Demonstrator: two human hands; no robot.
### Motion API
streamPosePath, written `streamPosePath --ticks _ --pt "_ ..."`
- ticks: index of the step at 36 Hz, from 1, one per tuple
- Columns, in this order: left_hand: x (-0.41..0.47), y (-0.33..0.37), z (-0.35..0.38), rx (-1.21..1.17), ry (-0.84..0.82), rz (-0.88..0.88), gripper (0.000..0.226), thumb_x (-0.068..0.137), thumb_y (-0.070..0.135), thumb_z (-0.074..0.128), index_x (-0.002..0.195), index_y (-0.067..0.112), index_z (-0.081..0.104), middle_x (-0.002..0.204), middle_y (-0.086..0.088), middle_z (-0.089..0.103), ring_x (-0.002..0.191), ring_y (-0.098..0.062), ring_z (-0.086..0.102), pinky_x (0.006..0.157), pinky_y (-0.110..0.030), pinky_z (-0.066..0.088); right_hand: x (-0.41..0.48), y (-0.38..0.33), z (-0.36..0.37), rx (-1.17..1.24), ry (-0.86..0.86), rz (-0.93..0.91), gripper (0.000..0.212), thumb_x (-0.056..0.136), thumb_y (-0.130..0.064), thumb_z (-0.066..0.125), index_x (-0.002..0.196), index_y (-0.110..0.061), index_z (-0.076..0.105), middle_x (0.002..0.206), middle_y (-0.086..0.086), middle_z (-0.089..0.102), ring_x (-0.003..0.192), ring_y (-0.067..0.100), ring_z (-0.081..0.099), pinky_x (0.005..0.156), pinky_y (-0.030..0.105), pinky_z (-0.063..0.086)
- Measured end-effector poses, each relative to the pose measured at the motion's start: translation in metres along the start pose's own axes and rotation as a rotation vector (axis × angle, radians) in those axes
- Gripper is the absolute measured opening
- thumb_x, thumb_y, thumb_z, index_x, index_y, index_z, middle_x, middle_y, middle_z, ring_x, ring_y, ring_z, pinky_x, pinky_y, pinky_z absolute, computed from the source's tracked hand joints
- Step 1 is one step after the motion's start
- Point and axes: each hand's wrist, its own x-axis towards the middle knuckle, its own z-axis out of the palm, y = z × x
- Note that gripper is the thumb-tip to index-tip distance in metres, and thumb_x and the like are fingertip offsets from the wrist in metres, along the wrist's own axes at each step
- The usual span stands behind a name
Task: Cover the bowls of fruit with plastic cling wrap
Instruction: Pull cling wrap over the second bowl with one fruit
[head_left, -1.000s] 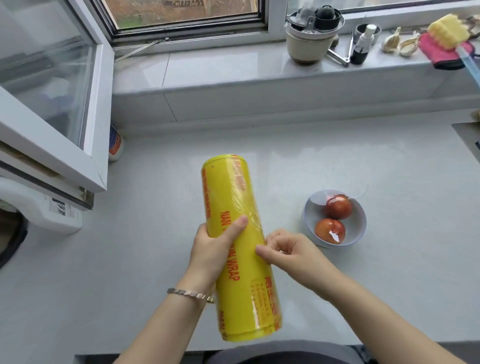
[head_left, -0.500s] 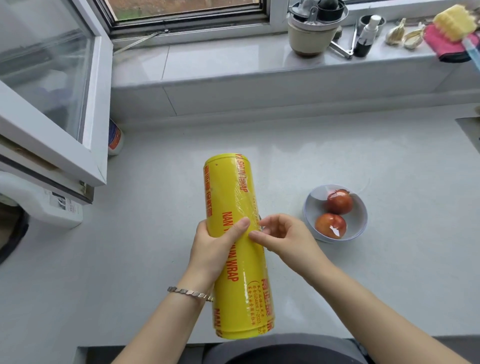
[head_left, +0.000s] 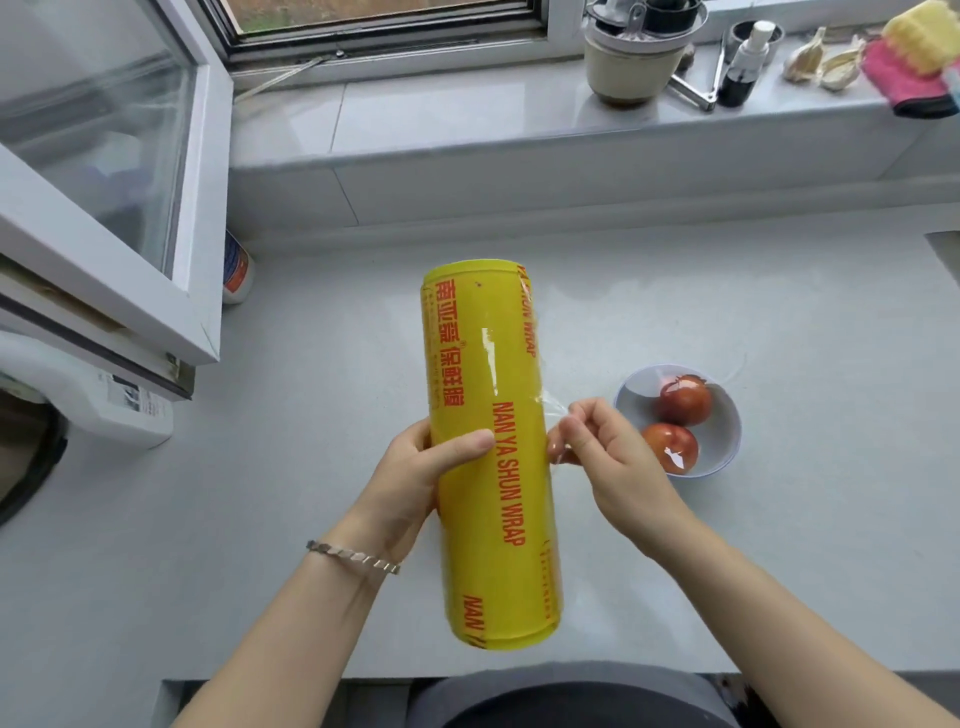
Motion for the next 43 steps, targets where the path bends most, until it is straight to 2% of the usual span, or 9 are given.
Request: streamPosePath --ticks 3,6,15,19,23,29,33,38,43 --pt "0.003 -0.003 0.002 -0.036 -0.032 -0.009 0.106 0.041 0.047 0.089 0.131 0.015 0.042 0.12 -0.012 0.063 0.105 -0.032 0.064 0.089 -0.053 0.051 0.003 -0.002 -0.005 -0.028 -0.039 -0.012 0.02 0.097 -0.011 0.038 0.078 -0.014 0.042 0.065 -0.004 0.053 0.065 0.008 0.051 0.073 0.025 0.048" --pt "0.002 -0.005 0.01 -0.032 0.039 0.006 0.117 0.026 0.054 0.089 0.126 0.018 0.04 0.115 -0.009 0.065 0.096 -0.027 0.068 0.078 -0.044 0.057 0.002 -0.001 -0.005 -0.073 -0.066 0.0 0.021 0.098 -0.013 0.036 0.077 -0.014 0.038 0.059 -0.006 0.046 0.056 0.004 0.049 0.065 0.022 0.045" --pt "0.001 -0.013 0.025 0.002 0.221 0.069 0.092 0.041 0.047 0.082 0.123 0.026 0.047 0.109 -0.002 0.068 0.088 -0.024 0.07 0.071 -0.045 0.059 -0.01 0.008 -0.006 0.241 -0.139 0.289 0.023 0.095 -0.031 0.041 0.082 -0.013 0.045 0.046 -0.012 0.038 0.043 0.006 0.034 0.05 0.019 0.032" --pt "0.002 -0.009 0.02 -0.063 0.227 0.031 0.083 0.049 0.039 0.082 0.123 0.022 0.048 0.107 -0.006 0.069 0.083 -0.026 0.071 0.065 -0.041 0.058 -0.017 0.009 -0.014 0.023 -0.285 0.16 0.028 0.076 -0.04 0.056 0.066 -0.014 0.054 0.058 -0.007 0.044 0.056 0.006 0.04 0.062 0.02 0.035" --pt "0.003 -0.005 0.017 -0.1 0.232 0.001 0.086 0.047 0.043 0.081 0.123 0.019 0.048 0.107 -0.01 0.069 0.083 -0.03 0.071 0.067 -0.046 0.058 -0.019 0.014 -0.016 0.015 -0.251 0.076 0.029 0.084 -0.038 0.057 0.07 -0.012 0.057 0.074 -0.004 0.058 0.078 0.01 0.054 0.078 0.023 0.042" --pt "0.006 -0.002 0.016 -0.112 0.269 -0.031 0.081 0.054 0.039 0.077 0.126 0.018 0.046 0.106 -0.009 0.069 0.08 -0.026 0.072 0.062 -0.041 0.058 -0.019 0.012 0.001 0.003 -0.173 0.074 0.028 0.09 -0.032 0.037 0.071 -0.012 0.041 0.056 -0.007 0.048 0.051 0.004 0.05 0.06 0.019 0.044" --pt "0.006 -0.002 0.017 -0.142 0.28 -0.069 0.078 0.054 0.039 0.078 0.123 0.017 0.048 0.103 -0.01 0.069 0.079 -0.026 0.072 0.06 -0.039 0.057 -0.017 0.011 -0.002 0.109 -0.263 0.191 0.021 0.091 -0.019 0.049 0.073 -0.011 0.042 0.051 -0.006 0.044 0.042 0.004 0.042 0.048 0.018 0.038" --pt "0.007 0.0 0.016 -0.155 0.316 -0.088 0.084 0.053 0.04 0.081 0.126 0.019 0.045 0.106 -0.009 0.068 0.083 -0.027 0.071 0.063 -0.042 0.058 -0.024 0.019 -0.01 0.013 -0.348 0.125 0.029 0.082 -0.03 0.067 0.066 -0.01 0.054 0.055 -0.005 0.048 0.051 0.007 0.045 0.056 0.02 0.038" --pt "0.009 0.005 0.014 -0.132 0.37 -0.055 0.087 0.05 0.041 0.076 0.127 0.02 0.043 0.106 -0.007 0.067 0.083 -0.025 0.07 0.064 -0.041 0.058 -0.026 0.022 -0.009 -0.04 -0.284 0.056 0.027 0.089 -0.028 0.055 0.066 -0.015 0.053 0.058 -0.01 0.056 0.063 0.007 0.05 0.067 0.018 0.041"
